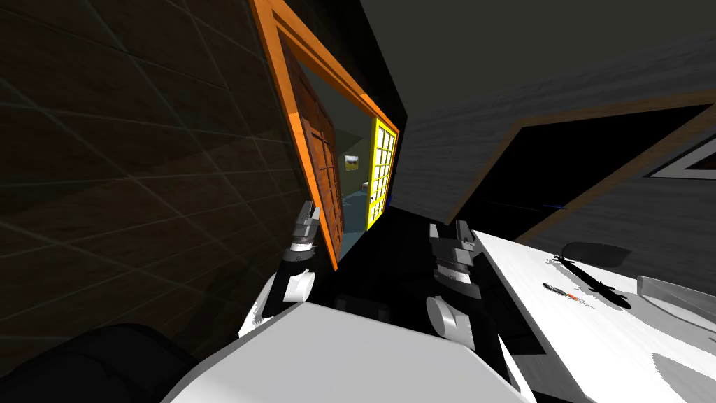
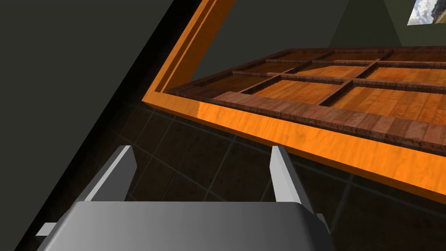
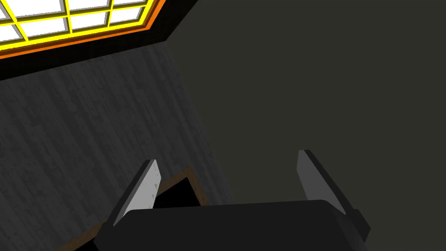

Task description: Push the door open

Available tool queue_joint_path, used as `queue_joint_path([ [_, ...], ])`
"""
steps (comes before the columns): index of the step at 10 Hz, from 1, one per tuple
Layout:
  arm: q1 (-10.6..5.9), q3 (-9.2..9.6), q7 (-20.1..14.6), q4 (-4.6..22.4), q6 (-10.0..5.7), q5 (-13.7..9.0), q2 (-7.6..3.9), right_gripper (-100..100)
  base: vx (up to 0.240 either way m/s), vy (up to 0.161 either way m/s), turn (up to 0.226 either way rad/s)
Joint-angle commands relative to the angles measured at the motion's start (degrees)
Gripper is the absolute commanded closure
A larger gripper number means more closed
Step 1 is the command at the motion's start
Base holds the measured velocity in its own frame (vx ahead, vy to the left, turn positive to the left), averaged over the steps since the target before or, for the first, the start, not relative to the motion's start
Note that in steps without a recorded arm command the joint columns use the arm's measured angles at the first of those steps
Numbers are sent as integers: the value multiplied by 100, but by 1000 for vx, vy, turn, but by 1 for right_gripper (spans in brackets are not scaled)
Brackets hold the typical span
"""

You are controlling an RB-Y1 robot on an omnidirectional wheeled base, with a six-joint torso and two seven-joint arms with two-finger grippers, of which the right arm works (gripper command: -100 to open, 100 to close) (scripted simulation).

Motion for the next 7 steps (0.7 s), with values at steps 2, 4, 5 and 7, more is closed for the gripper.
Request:
queue_joint_path([
  [2, -40, -5, -111, 157, -68, -108, -56, -100, 105, -48, 202],
  [4, -81, -11, -224, 318, -137, -219, -103, -100, 170, -65, 255],
  [5, -98, -13, -269, 383, -165, -263, -122, -100, 163, -91, 206],
  [7, -145, -19, -397, 566, -243, -389, -164, -100, 154, -120, 269],
])
